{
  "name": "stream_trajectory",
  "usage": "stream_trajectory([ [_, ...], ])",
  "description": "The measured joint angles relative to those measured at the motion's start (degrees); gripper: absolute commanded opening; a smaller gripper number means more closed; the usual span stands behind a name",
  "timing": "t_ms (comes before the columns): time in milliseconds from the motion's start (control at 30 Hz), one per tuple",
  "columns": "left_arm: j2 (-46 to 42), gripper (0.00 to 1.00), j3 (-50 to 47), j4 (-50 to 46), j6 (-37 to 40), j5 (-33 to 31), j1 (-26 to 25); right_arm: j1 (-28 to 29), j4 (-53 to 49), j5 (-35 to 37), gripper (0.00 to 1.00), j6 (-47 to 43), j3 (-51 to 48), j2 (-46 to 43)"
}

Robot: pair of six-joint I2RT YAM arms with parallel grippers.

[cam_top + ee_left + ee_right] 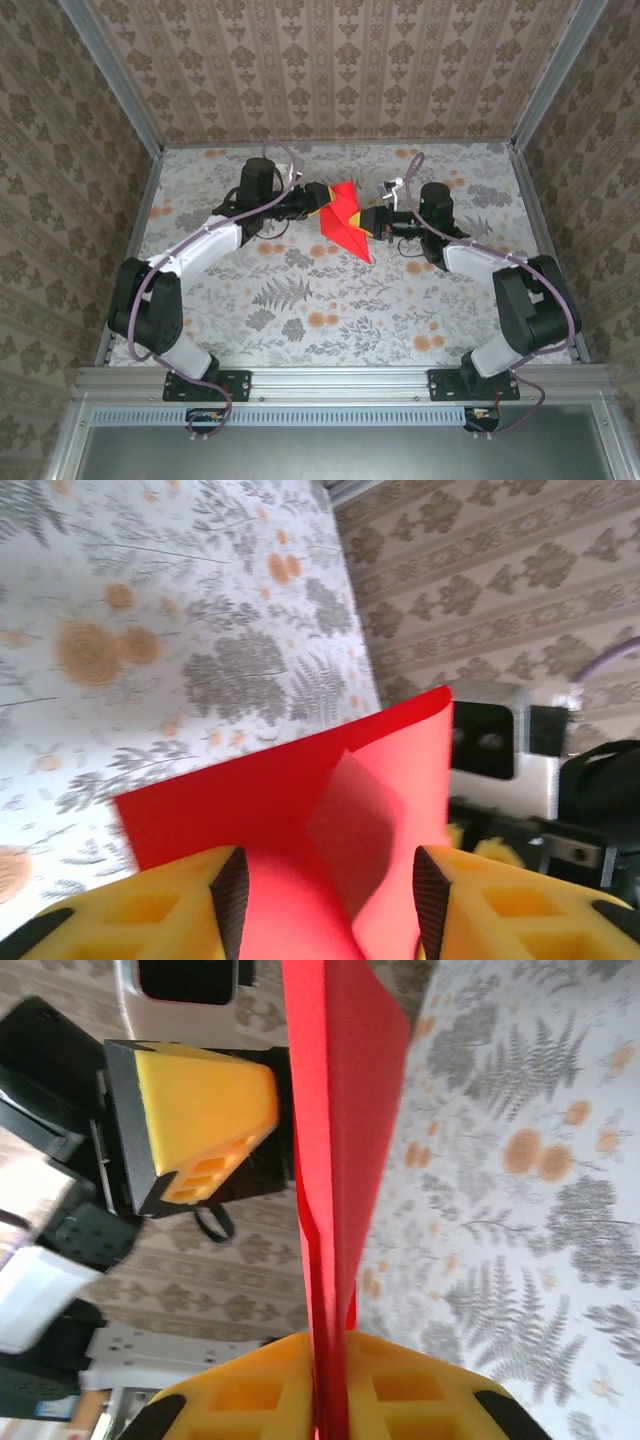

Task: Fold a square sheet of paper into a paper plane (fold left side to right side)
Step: Turn over the paper at the center of the table.

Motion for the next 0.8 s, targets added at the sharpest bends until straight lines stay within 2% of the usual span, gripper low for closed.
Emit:
stream_trajectory([
  [100,-5.1,0.61,-1.5,-5.3,3.0,-3.8,1.7,0.6,-19.4,5.3,0.12,-12.9,5.6,-3.2],
  [167,-9.1,0.63,-2.2,-9.0,5.0,-6.8,3.2,1.8,-31.6,12.1,0.11,-21.7,10.3,-4.7],
  [267,-14.9,0.64,-3.0,-13.7,7.5,-11.8,5.0,6.2,-45.7,25.4,0.1,-32.0,16.0,-6.0],
  [400,-21.8,0.64,-5.2,-18.9,9.6,-18.6,5.6,15.6,-60.4,49.1,0.11,-41.7,22.3,-4.5],
  [500,-25.8,0.64,-7.5,-22.7,10.3,-23.4,6.2,22.0,-68.4,67.0,0.11,-46.3,27.9,0.9],
  [600,-28.4,0.64,-9.3,-26.1,10.4,-27.2,7.2,26.3,-73.1,81.4,0.12,-49.7,31.5,7.3],
  [700,-30.3,0.64,-10.6,-28.5,10.4,-29.7,8.3,29.3,-76.2,92.7,0.13,-52.6,33.5,13.2],
  [800,-31.5,0.65,-11.4,-30.1,10.4,-31.1,9.4,31.3,-78.5,100.8,0.14,-54.6,34.9,18.9],
])
